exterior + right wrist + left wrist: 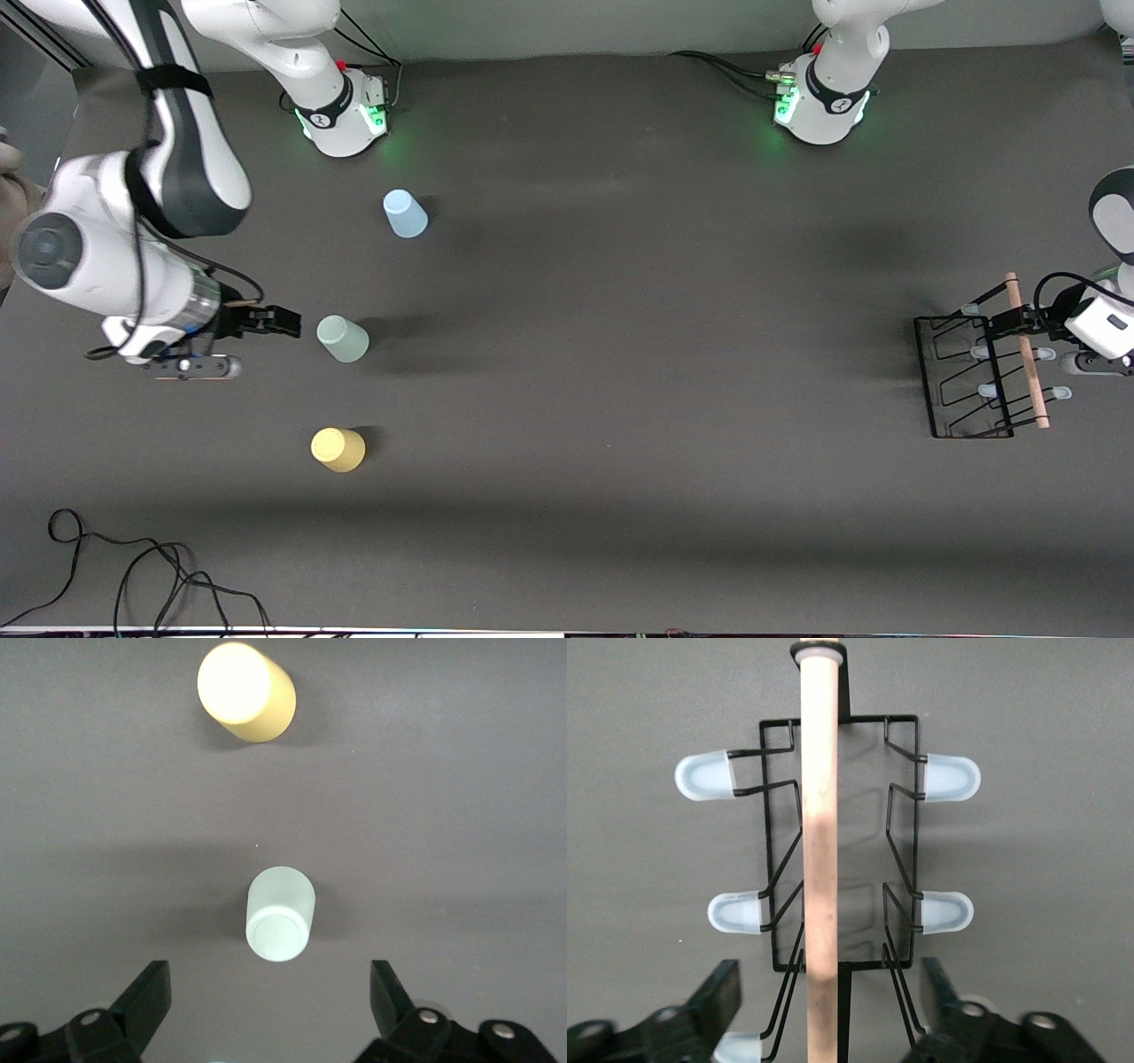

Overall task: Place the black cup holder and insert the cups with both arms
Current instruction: 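Reach the right gripper down to the mint-green cup and grasp it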

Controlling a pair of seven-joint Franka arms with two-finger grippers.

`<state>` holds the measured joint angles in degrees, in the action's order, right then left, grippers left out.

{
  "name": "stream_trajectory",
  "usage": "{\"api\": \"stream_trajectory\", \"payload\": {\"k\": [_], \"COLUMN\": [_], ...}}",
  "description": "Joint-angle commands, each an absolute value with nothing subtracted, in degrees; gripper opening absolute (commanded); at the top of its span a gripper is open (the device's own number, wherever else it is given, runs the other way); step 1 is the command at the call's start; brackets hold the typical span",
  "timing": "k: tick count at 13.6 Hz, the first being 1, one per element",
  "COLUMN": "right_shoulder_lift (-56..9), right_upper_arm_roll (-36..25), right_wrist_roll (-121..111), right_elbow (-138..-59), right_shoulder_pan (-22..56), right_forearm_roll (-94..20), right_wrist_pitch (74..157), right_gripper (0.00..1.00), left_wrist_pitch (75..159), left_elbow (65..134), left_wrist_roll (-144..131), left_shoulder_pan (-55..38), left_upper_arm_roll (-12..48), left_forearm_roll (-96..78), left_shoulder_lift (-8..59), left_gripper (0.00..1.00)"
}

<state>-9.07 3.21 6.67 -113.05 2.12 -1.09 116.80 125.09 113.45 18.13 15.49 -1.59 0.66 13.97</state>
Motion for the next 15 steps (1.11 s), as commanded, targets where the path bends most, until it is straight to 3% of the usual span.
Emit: {"api": "stream_trajectory", "payload": {"k": [1, 3, 7, 15], "right_shoulder_lift": [-10.0, -12.0, -15.8, -16.1], "right_upper_arm_roll": [2.9, 2.9, 2.9, 2.7], "right_wrist_roll": [7.8, 7.1, 7.2, 6.9], "right_elbow": [-120.6, -126.2, -126.6, -128.8], "right_shoulder_pan": [3.5, 3.8, 4.9, 5.3], "right_forearm_roll": [-1.0, -1.0, -1.0, -0.9], "right_wrist_pitch": [127.1, 136.8, 138.5, 138.4], "right_gripper": [1.0, 1.0, 0.99, 0.93], "left_wrist_pitch": [124.5, 124.1, 121.6, 89.9], "left_elbow": [111.9, 111.4, 108.3, 79.5], "left_wrist_roll": [17.3, 17.3, 17.6, 17.7], "left_shoulder_pan": [14.9, 14.8, 14.9, 14.8], "left_upper_arm_roll": [-2.1, -2.1, -2.1, -2.0], "left_forearm_roll": [0.4, 0.4, 0.4, 0.3], "left_shoulder_lift": [14.7, 14.7, 14.2, 14.2], "left_gripper": [0.05, 0.0, 0.0, 0.0]}}
